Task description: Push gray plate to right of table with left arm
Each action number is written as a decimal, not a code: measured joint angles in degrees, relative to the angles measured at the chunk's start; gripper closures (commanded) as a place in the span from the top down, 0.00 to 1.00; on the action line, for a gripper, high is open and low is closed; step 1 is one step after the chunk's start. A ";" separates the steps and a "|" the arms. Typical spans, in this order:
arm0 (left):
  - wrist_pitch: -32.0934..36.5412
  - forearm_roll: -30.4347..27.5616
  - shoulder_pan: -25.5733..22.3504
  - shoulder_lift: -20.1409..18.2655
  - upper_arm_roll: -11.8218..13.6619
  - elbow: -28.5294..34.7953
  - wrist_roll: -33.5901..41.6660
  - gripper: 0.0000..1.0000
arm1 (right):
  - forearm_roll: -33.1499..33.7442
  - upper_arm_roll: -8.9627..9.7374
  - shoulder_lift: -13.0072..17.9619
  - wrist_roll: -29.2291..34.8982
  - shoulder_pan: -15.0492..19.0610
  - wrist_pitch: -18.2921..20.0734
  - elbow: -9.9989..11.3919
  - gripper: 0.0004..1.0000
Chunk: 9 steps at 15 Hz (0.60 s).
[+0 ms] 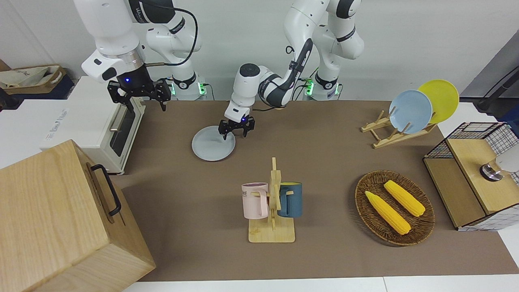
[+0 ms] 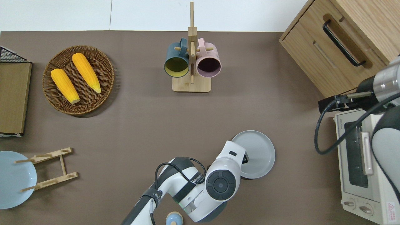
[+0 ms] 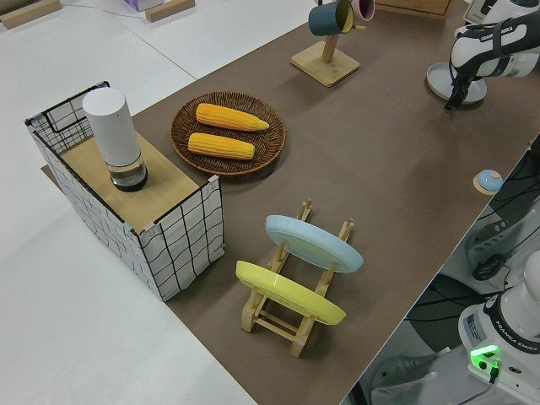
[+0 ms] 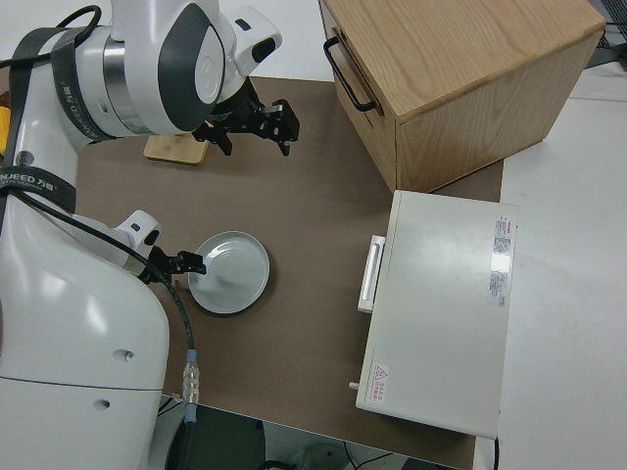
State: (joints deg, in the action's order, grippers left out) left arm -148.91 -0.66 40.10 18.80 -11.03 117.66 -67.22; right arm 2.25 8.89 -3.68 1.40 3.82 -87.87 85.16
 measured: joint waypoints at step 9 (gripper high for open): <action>21.73 -3.27 -10.90 -9.38 1.08 0.13 20.65 0.99 | 0.00 0.00 0.00 0.00 0.00 0.00 0.00 0.98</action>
State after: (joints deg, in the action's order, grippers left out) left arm -127.18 -3.92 29.21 9.42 -9.95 117.79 -46.58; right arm 2.25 8.89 -3.68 1.40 3.82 -87.87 85.16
